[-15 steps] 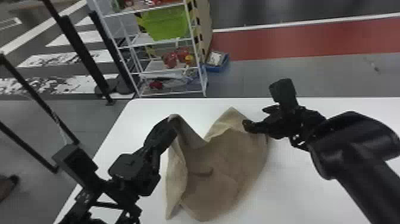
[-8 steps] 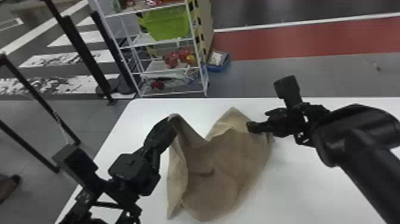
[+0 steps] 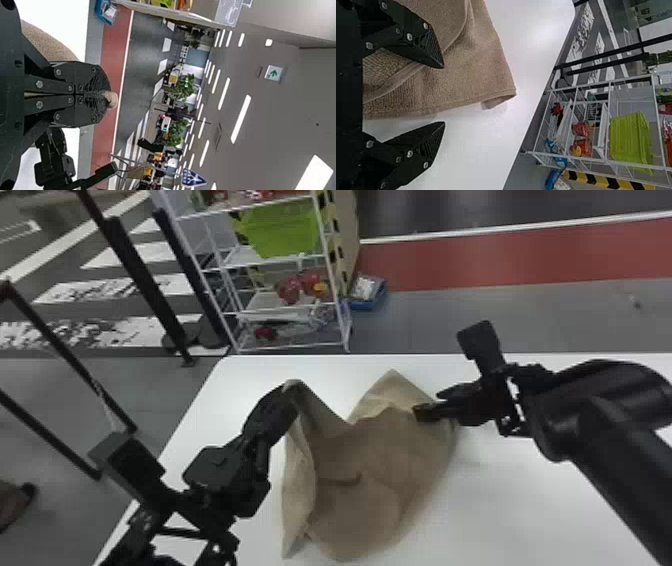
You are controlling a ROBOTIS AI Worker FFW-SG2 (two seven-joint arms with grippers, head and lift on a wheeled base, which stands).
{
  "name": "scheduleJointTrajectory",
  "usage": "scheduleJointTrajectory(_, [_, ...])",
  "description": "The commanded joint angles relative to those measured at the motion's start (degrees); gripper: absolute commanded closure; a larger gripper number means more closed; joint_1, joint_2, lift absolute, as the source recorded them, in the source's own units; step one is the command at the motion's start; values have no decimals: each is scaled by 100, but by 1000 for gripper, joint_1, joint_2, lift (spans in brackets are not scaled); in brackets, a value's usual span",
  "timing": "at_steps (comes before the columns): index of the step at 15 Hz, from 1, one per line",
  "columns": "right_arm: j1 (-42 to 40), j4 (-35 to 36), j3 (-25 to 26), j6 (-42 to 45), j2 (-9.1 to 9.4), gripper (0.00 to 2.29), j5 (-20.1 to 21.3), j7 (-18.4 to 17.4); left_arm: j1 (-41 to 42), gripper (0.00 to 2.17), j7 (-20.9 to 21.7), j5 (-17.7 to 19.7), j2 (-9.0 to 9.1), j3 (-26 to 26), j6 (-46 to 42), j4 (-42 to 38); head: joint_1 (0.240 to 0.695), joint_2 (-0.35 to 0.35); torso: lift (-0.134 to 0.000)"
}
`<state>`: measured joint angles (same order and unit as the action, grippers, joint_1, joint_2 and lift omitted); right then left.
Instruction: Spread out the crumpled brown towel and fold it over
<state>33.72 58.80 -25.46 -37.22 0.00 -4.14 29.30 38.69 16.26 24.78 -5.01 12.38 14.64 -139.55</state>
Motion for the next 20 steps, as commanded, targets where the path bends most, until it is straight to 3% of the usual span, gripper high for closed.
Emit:
scheduleJointTrajectory(1, [65, 0, -29, -264, 5, 468, 27, 58, 7, 1379, 0, 0, 0, -7, -9, 7, 695, 279, -123])
scheduleJointTrajectory(4, [100, 27, -108, -563, 5, 667, 133, 67, 7, 1379, 0, 0, 0, 1, 8, 7, 695, 278, -123])
scheduleJointTrajectory(9, [-23, 378, -135, -862, 5, 1305, 124, 164, 24, 1379, 0, 70, 0, 98, 8, -11, 695, 282, -123])
scheduleJointTrajectory(17, [-2211, 4166, 111, -1969, 5, 1393, 221, 164, 94, 1382, 18, 299, 18, 388, -44, -152, 695, 350, -123])
scheduleJointTrajectory(20, [-3046, 5353, 164, -2022, 5, 1393, 273, -135, 112, 1379, 79, 299, 44, 344, -27, -143, 695, 350, -123])
